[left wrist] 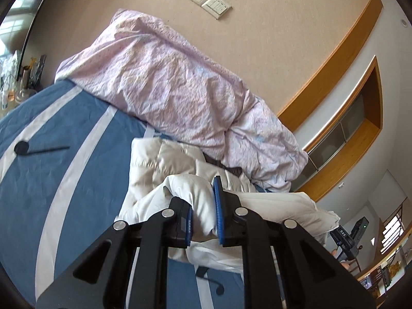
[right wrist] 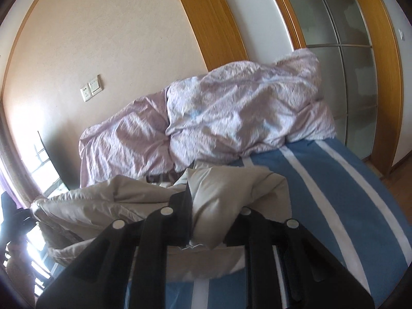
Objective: Fold large clothes
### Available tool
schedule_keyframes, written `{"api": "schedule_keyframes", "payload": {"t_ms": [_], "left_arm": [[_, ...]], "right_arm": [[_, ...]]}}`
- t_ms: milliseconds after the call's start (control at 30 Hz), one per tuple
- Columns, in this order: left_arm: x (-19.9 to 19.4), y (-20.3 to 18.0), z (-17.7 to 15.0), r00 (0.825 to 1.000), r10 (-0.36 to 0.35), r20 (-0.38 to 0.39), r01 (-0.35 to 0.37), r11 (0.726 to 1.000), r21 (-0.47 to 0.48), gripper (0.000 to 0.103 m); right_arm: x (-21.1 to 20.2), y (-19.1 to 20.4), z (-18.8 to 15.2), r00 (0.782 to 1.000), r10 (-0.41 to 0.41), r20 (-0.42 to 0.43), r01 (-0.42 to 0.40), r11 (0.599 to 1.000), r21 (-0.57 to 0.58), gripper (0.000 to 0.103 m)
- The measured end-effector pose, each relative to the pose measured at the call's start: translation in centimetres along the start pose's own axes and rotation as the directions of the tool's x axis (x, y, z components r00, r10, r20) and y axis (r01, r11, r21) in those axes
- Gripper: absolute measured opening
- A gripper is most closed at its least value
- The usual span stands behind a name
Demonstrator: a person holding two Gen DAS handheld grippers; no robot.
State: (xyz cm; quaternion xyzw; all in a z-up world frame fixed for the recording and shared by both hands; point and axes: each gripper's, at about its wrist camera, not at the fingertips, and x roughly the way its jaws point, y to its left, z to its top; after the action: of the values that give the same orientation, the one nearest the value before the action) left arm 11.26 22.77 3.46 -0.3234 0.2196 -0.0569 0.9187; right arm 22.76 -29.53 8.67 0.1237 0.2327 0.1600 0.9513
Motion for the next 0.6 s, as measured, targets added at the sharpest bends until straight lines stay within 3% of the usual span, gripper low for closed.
{"api": "schedule_keyframes", "payload": {"t_ms": [267,600], "left_arm": [[5.4,-1.3,5.2,0.997,0.069,0.044,-0.072,0.996,0.054,0.013],[13.6,0.1,8.3,0.982,0.18,0.064,-0.183,0.983,0.036,0.013]], "right_arm": [[6.8,1.6,4.4,0.993,-0.107,0.048,0.109,0.994,-0.029,0.017],[17.6,2.5,5.7,0.95,-0.311,0.019,0.311,0.948,-0.066,0.017]]}}
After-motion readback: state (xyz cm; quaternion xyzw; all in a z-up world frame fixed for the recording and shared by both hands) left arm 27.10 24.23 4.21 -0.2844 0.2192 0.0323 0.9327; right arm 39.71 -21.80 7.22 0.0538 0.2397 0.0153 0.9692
